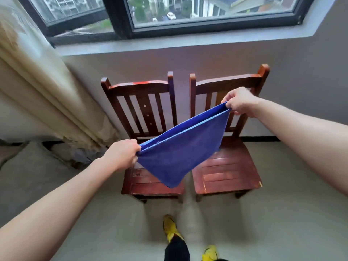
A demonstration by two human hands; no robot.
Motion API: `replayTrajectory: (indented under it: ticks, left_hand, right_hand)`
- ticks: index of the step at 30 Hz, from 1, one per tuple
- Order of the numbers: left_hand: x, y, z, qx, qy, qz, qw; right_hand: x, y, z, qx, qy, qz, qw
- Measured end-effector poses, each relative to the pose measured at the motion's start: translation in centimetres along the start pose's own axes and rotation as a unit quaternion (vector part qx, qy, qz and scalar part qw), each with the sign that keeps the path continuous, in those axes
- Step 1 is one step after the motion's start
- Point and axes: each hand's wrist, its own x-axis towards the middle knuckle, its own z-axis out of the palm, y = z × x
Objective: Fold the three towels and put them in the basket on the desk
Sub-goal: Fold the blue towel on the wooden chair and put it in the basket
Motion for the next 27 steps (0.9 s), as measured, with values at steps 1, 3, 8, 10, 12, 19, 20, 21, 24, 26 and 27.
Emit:
replayTrajectory:
  ticks: [1, 3, 8, 10, 12, 19, 20, 21, 24, 26, 27]
  left_hand:
    - [-0.2, -0.4, -0.1, -0.044, 0.035, -0.020, 0.998]
    - [-0.9, -1.3, -0.3, -0.129, 0.107, -0.055, 0.984]
    - [-2.2, -2.5, -0.6, -0.206, 0.208, -0.096, 0.951]
    - [-2.4, -3.4, -0.5, -0.204, 0.235, -0.098, 0.945]
    - [-2.4, -5.0, -0.3, -0.200, 0.240, -0.092, 0.945]
    - [-1.8, -10.5, 0.2, -0.204, 0.198, -0.052, 0.957]
    - [-1.5, -11.8, 0.1, -0.213, 0.193, -0.048, 0.957]
    - [-1.4, -12.8, 0.1, -0.221, 0.186, -0.047, 0.956]
    - [-0.8, -16.1, -0.3, -0.242, 0.168, -0.037, 0.955]
    - [-0.1, -18.7, -0.4, -0.245, 0.155, -0.028, 0.957]
    - [0.3, -19.7, -0.4, -0.242, 0.147, -0.025, 0.959]
  right_hand:
    - [-0.2, 0.1, -0.1, -0.005, -0.001, -0.005, 1.000]
    - [-0.5, 0.2, 0.0, -0.007, -0.009, -0.011, 1.000]
    - [0.0, -0.5, 1.2, 0.050, 0.013, -0.003, 0.999]
    - [0.3, -1.4, 1.9, 0.070, 0.017, -0.004, 0.997]
    - [0.7, -2.6, 2.6, 0.080, 0.011, 0.000, 0.997]
    - [2.9, -6.0, 4.8, 0.088, -0.052, 0.036, 0.994]
    - [3.5, -6.9, 5.4, 0.094, -0.056, 0.042, 0.993]
    - [4.0, -7.4, 5.8, 0.101, -0.060, 0.046, 0.992]
    - [5.1, -9.3, 7.1, 0.110, -0.091, 0.051, 0.988]
    - [5.6, -10.6, 8.1, 0.110, -0.104, 0.043, 0.988]
    - [5.7, -11.0, 8.4, 0.100, -0.105, 0.034, 0.989]
